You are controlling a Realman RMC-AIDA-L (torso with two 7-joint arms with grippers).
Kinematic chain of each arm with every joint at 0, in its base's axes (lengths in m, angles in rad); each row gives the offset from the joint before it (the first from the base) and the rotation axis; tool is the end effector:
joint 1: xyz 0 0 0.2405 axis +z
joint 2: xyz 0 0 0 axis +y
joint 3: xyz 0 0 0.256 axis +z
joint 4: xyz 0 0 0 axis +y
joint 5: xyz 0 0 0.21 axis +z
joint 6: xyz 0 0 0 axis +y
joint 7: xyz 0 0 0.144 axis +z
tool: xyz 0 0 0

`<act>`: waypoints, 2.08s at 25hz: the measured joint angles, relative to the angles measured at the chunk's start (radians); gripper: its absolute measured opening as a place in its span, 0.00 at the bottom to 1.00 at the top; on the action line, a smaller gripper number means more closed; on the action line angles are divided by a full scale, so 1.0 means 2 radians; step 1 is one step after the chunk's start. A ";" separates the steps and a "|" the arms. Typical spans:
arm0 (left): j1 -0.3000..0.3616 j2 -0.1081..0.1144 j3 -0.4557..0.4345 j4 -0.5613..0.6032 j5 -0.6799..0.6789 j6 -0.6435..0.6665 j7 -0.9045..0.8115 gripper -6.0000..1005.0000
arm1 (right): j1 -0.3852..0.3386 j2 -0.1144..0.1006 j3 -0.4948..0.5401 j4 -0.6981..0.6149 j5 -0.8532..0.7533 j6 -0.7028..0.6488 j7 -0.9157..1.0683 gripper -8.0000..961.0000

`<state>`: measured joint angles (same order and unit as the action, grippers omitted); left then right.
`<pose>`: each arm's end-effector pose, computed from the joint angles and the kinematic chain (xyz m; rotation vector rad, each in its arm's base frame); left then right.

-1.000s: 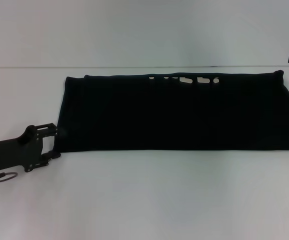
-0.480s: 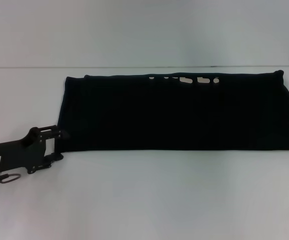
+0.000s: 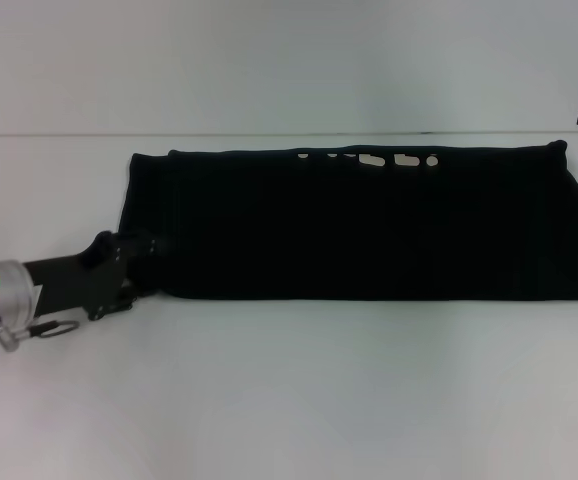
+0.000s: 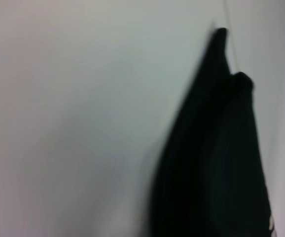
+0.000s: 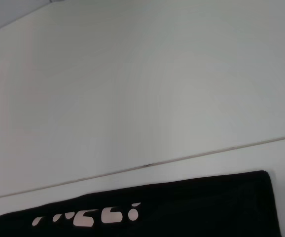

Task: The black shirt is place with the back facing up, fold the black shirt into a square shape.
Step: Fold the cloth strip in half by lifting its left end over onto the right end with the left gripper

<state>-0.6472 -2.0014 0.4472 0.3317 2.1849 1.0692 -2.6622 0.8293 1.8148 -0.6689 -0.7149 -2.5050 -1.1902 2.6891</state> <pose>-0.3241 0.3736 -0.0089 -1.4271 -2.3489 -0.8174 0.2602 0.4605 0.1354 -1.8694 1.5992 0.2985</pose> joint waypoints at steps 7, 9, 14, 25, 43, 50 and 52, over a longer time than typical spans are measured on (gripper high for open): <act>-0.022 -0.003 -0.004 0.000 -0.011 0.001 0.028 0.67 | -0.001 0.000 0.000 0.000 0.000 0.000 0.000 0.72; -0.021 -0.002 0.001 -0.002 -0.011 0.001 0.033 0.67 | -0.001 0.000 0.002 0.000 0.001 -0.001 0.000 0.72; -0.002 0.001 0.018 -0.011 -0.008 0.011 0.029 0.67 | -0.002 0.000 0.003 0.000 0.001 -0.001 0.000 0.72; -0.030 -0.003 0.020 -0.017 -0.008 -0.028 0.029 0.67 | 0.004 0.002 0.003 -0.002 0.002 -0.001 0.000 0.72; -0.008 0.008 0.039 -0.011 -0.031 -0.005 0.037 0.67 | 0.003 0.002 0.005 -0.004 0.004 -0.008 0.002 0.72; -0.028 0.003 0.055 -0.016 -0.030 -0.049 0.037 0.67 | 0.005 0.001 0.005 -0.005 0.005 -0.008 0.001 0.72; -0.035 0.001 0.057 -0.018 -0.030 -0.063 0.037 0.67 | 0.005 0.001 0.005 -0.005 0.006 -0.008 0.001 0.72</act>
<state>-0.7175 -2.0000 0.5620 0.2954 2.1247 0.9433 -2.5885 0.8402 1.8177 -0.6595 -0.7252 -2.4932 -1.2062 2.6902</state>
